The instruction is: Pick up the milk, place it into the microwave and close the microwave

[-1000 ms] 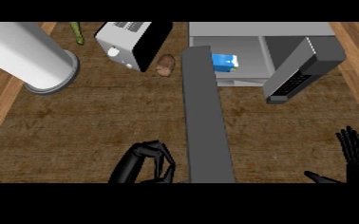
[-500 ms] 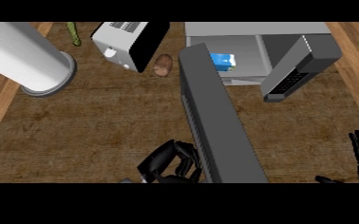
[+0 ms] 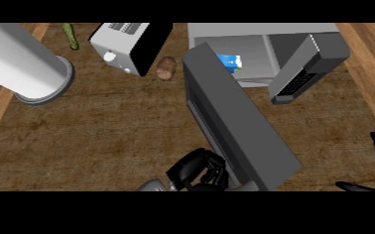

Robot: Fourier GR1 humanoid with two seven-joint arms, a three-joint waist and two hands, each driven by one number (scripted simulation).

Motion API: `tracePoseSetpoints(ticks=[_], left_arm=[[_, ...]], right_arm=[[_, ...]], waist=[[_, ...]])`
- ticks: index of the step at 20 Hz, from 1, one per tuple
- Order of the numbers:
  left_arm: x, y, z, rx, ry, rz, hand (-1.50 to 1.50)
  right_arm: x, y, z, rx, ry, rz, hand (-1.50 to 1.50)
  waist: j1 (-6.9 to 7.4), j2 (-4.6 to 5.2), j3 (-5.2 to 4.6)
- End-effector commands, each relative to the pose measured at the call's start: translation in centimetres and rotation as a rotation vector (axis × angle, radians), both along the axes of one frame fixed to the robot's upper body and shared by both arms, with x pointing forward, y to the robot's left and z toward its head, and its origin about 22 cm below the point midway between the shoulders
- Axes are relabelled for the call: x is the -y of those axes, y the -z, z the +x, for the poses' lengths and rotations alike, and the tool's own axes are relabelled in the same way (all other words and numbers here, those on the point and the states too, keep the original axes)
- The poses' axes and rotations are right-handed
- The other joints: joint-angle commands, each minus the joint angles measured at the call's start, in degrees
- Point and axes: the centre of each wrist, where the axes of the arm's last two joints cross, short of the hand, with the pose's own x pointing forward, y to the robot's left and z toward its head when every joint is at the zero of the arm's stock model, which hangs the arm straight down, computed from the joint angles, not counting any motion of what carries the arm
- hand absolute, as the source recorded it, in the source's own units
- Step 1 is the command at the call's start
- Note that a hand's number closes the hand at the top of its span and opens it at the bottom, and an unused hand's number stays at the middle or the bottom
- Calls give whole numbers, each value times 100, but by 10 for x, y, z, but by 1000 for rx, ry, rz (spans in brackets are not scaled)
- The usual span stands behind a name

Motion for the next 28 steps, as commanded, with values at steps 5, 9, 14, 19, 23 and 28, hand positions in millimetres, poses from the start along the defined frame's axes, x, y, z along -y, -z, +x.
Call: tracePoseSetpoints(ticks=[5,9,14,19,23,28], left_arm=[[26,-5,-5,38,-5,-88,150],[37,-27,12,61,-50,-104,-150],[45,-40,20,110,-118,-111,150],[49,-53,41,142,-182,-117,150],[57,-78,60,239,-198,-176,150],[62,-96,78,261,-249,-170,150]], right_arm=[[-14,-11,23,147,-178,74,-150],[-30,-21,43,144,-225,62,-150],[-32,-35,51,158,-269,89,-150],[-36,-48,62,152,-322,56,-150],[-45,-64,81,178,-366,46,-150],[-46,-84,96,199,-411,16,-150]], waist=[[-294,52,-14],[-499,82,-24],[-768,73,-32],[-1009,147,-30],[-1132,207,-28],[-1403,282,-14]])
